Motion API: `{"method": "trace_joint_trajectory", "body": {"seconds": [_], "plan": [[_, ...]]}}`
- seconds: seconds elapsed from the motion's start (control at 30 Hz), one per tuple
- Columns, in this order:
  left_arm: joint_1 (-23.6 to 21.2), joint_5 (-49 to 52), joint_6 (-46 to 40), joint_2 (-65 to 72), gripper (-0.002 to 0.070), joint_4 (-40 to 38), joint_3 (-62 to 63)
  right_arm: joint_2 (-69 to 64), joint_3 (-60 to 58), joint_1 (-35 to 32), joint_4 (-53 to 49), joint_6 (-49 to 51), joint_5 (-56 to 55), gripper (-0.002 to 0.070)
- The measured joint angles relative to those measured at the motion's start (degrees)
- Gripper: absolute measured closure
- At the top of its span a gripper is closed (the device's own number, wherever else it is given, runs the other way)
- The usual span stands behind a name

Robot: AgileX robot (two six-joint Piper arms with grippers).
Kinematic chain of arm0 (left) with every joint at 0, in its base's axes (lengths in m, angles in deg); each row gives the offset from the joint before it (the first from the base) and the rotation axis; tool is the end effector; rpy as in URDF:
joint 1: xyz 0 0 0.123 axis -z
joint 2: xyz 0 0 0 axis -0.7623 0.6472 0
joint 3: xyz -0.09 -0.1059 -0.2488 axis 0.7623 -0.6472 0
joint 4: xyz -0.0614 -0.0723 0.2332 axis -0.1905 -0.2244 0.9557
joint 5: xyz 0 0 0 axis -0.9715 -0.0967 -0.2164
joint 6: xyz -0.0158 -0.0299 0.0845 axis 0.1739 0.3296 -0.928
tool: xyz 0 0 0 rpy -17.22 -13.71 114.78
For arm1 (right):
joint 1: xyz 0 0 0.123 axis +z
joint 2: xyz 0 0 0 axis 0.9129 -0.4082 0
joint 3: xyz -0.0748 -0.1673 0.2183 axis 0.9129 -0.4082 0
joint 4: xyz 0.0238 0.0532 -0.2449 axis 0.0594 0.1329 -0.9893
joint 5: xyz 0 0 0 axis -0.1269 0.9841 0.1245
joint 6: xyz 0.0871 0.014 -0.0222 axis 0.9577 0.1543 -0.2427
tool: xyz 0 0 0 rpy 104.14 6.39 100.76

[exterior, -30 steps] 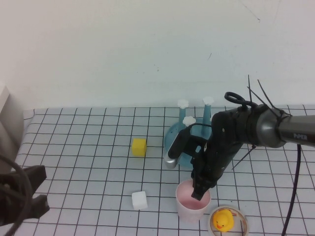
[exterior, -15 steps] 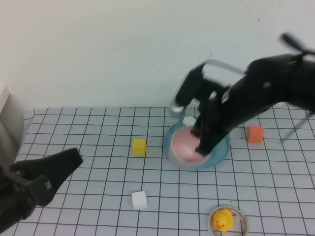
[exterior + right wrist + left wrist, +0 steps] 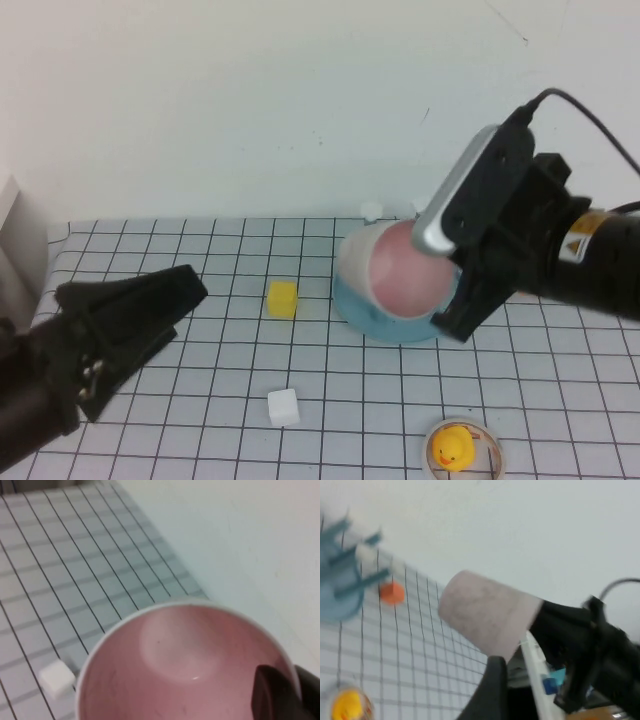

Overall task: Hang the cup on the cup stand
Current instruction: Adjust the cup with two arms

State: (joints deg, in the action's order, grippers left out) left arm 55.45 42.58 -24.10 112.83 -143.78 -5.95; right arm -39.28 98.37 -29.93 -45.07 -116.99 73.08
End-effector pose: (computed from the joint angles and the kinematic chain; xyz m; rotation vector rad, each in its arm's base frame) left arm 0.1416 -0.0681 0.3097 -0.3401 1.8351 -1.3421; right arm 0.2581 0.1881 0.2950 -1.0474 1.6953 0.1055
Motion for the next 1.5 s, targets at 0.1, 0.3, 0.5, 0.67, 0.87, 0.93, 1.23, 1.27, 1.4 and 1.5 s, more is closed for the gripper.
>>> {"method": "trace_joint_trajectory", "body": {"seconds": [0.1, 0.3, 0.5, 0.67, 0.87, 0.93, 1.23, 1.27, 1.4, 1.5], "plan": [[0.0, 1.75, 6.17, 3.54, 0.0004, -0.13, 0.0, 0.66, -1.08, 3.82, 0.04, 0.0, -4.22, 0.066], [0.0, 7.76, 13.14, 10.64, -0.0015, -0.13, 0.0, 0.66, -1.3, 13.17, -0.06, 0.0, -14.77, 0.066], [0.0, 9.12, 14.78, 13.08, -0.0017, -0.13, 0.0, 0.77, -1.43, 16.07, 0.04, -0.21, -19.93, 0.066], [0.0, 9.12, 15.49, 13.08, -0.0017, 0.12, 0.76, 0.77, -1.46, 16.3, 0.78, -0.22, -20.78, 0.066], [0.0, 9.77, 15.81, 13.08, -0.0017, 0.28, 5.76, 0.73, -1.56, 16.57, 5.37, -3.15, -21.62, 0.066], [0.0, 9.77, 15.81, 13.08, -0.0017, 0.19, 7.53, 0.63, -1.56, 16.96, 7.63, -4.4, -21.62, 0.066], [0.0, 5.04, 16.48, 13.12, -0.0017, 0.05, 9.96, 0.63, -1.56, 17.25, 10.5, -4.96, -30.16, 0.0661], [0.0, 4.04, 16.89, 13.12, -0.0017, 0.05, 9.96, 0.63, -1.56, 17.25, 10.64, -4.65, -30.56, 0.0661], [0.0, 2.81, 17.5, 13.21, -0.0017, 0.05, 9.96, 0.35, -1.56, 17.25, 9.29, 0.2, -30.62, 0.0661], [0.0, 2.79, 18.21, 13.21, -0.0017, -0.23, 9.98, -1.06, -1.56, 17.25, 4.77, 7.65, -30.77, 0.0661]]}}
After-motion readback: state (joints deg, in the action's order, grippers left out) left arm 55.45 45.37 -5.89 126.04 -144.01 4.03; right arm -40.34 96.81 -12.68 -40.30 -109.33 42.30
